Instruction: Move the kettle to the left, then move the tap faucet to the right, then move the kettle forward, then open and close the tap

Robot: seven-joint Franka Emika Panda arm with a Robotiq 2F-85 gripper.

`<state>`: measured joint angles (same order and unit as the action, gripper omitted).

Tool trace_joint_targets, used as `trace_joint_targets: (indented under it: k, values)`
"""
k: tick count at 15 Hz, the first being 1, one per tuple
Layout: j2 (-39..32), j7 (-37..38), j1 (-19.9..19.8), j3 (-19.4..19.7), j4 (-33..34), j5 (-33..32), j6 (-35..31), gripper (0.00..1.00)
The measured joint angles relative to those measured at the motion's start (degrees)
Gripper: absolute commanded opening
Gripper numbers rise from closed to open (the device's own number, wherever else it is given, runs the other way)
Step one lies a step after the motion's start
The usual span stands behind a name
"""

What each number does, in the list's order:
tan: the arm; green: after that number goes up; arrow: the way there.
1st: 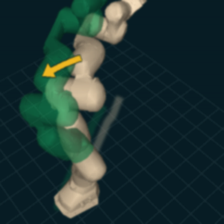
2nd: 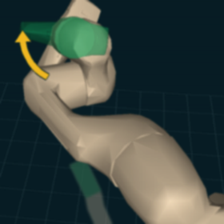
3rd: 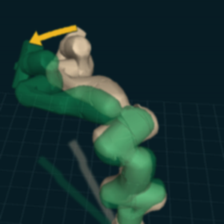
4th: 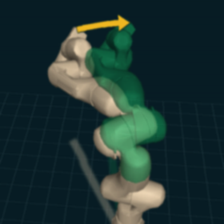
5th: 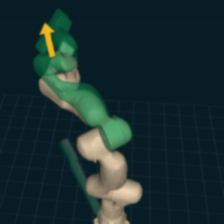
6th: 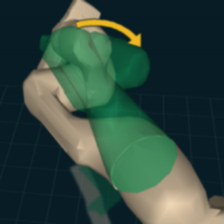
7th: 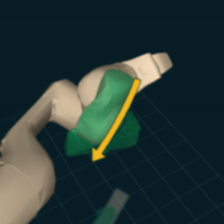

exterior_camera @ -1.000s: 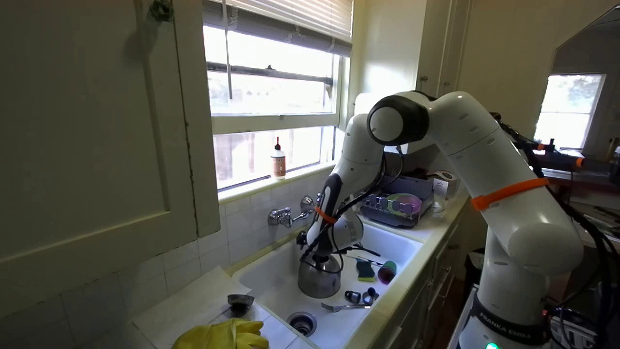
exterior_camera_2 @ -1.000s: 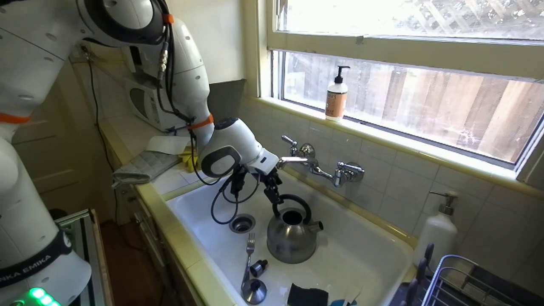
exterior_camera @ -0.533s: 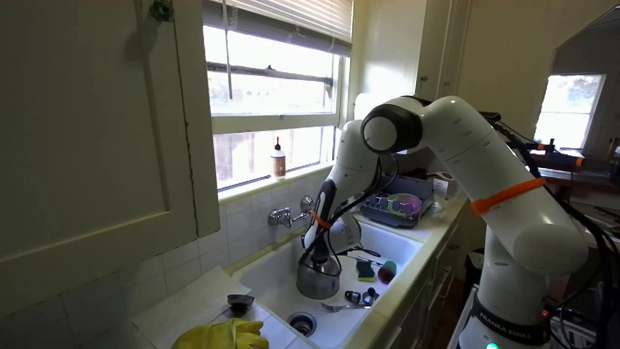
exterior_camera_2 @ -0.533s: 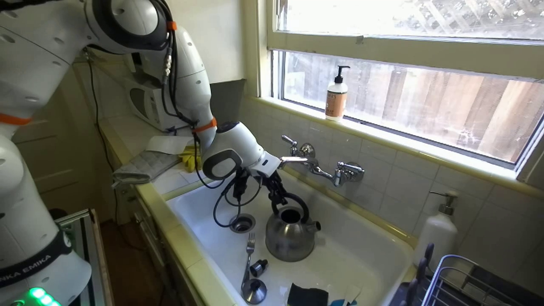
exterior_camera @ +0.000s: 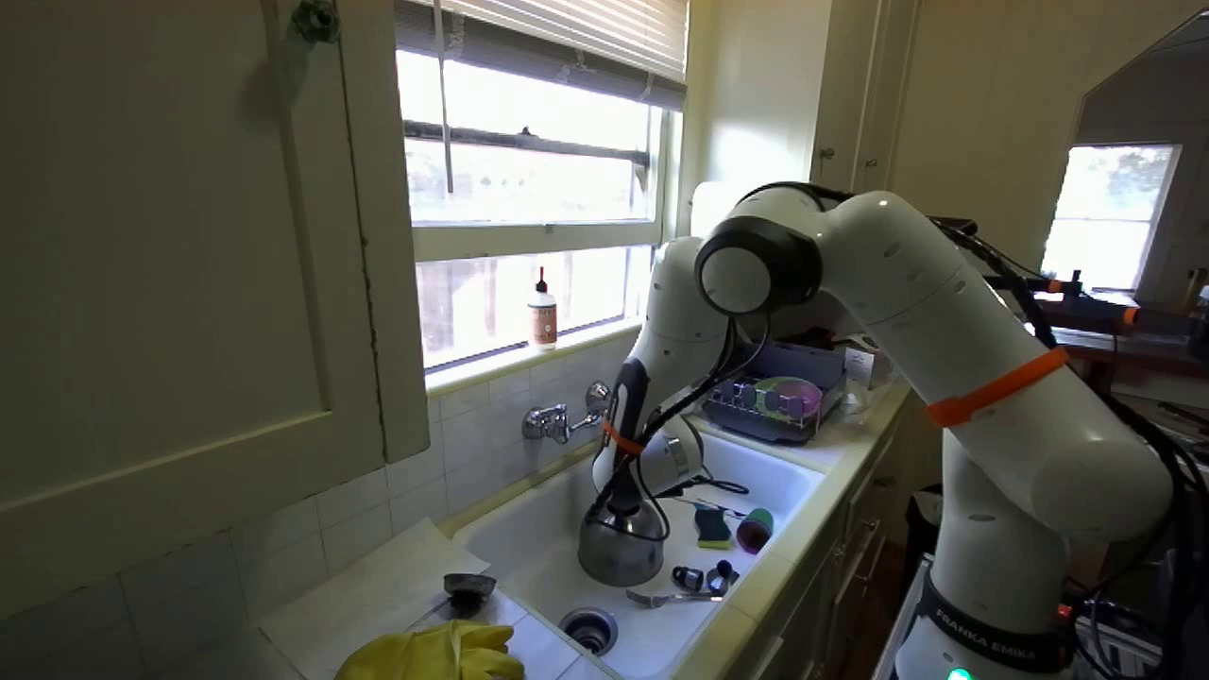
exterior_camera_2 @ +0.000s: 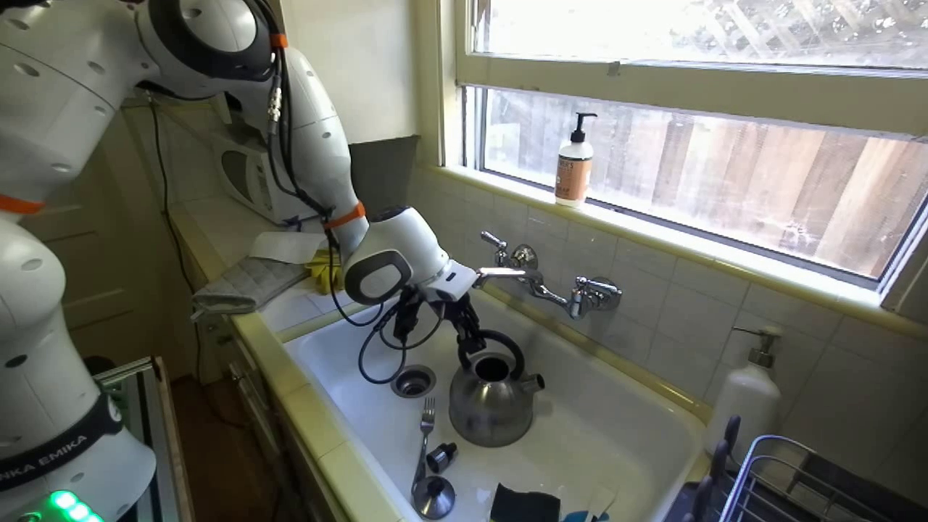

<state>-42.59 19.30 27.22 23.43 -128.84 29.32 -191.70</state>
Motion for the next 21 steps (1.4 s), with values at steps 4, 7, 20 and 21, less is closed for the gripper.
trace_joint_targets:
  k: [4,7,20,21]
  values:
    - [0.01,0.56,2.97,2.78,-0.26,0.03,3.32,0.03]
    - [0.03,0.86,4.68,4.29,-0.47,-0.19,5.41,0.03]
    - [0.33,7.19,9.79,10.82,-1.31,-6.89,14.32,0.03]
    - [0.46,7.63,9.82,10.97,-1.34,-7.43,14.88,0.03]
